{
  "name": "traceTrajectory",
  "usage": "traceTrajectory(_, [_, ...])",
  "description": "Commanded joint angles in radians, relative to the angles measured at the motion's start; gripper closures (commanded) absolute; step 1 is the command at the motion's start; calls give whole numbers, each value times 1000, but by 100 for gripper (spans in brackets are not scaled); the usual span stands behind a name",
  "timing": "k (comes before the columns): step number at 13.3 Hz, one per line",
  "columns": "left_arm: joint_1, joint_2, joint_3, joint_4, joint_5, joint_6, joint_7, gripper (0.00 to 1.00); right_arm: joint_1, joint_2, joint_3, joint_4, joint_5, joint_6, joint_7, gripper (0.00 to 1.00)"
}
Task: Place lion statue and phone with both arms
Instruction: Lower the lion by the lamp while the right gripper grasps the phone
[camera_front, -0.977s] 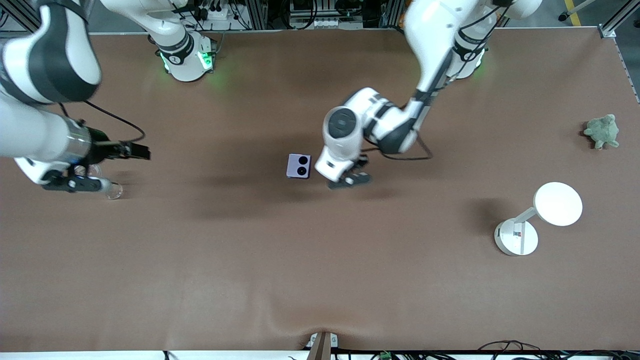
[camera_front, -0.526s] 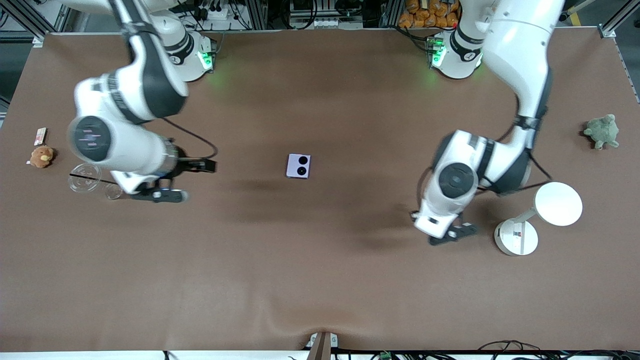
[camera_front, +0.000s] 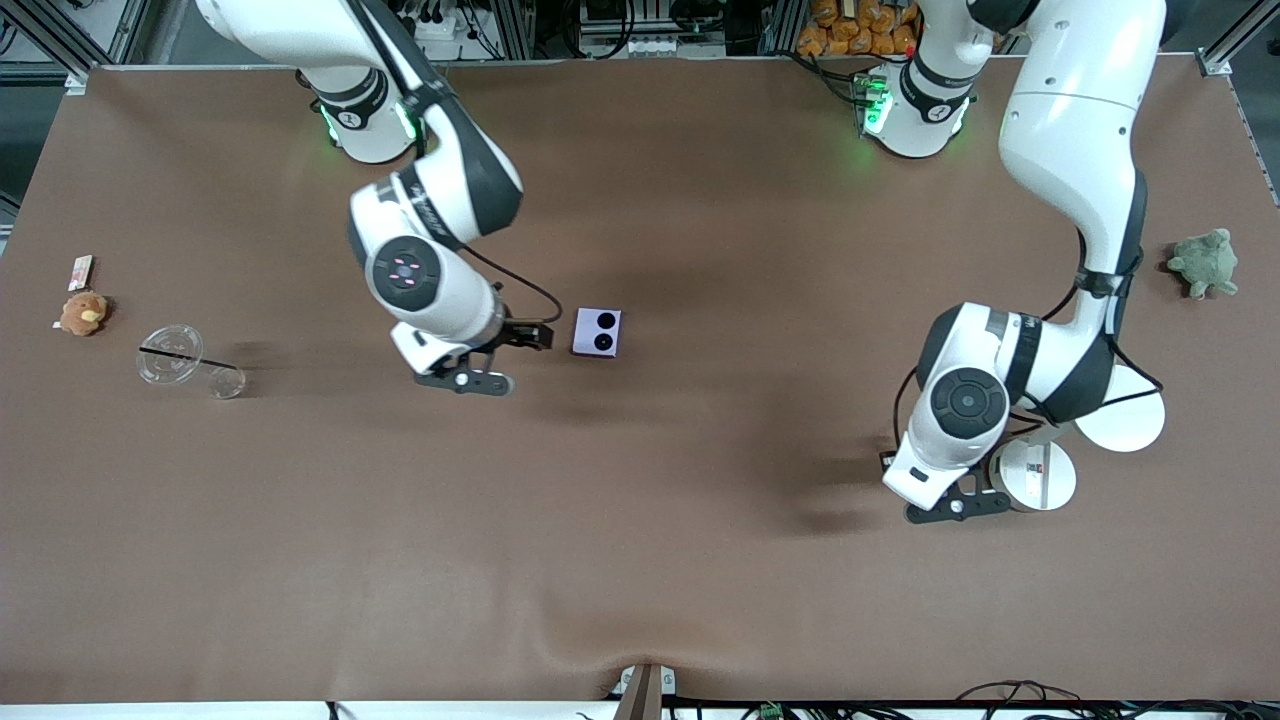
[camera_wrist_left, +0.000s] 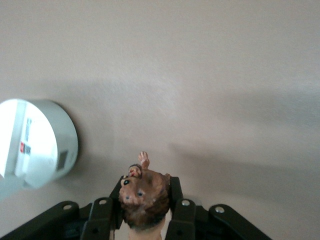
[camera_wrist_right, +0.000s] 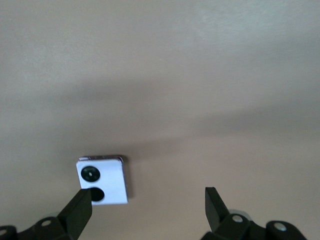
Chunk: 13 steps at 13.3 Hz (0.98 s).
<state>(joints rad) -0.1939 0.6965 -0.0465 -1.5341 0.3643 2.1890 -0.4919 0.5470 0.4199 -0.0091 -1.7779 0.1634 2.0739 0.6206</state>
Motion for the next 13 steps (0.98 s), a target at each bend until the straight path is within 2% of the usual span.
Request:
traceTrajectory(1, [34, 52, -12, 29, 39, 58, 88, 89, 37, 28, -9, -44, 15, 108, 36, 0])
traceTrajectory(6, [48, 66, -9, 25, 44, 78, 179, 86, 103, 95, -9, -78, 15, 259, 96, 0])
traceTrajectory(10, [82, 69, -10, 22, 80, 80, 210, 85, 145, 115, -8, -115, 15, 308, 111, 0])
traceTrajectory(11, [82, 71, -10, 25, 81, 80, 216, 73, 158, 114, -8, -138, 15, 343, 119, 0])
traceTrajectory(12, [82, 71, -10, 26, 79, 81, 217, 69, 165, 115, -8, -155, 15, 379, 134, 0])
traceTrajectory(13, [82, 71, -10, 26, 71, 81, 216, 46, 171, 115, -8, -163, 15, 400, 139, 0])
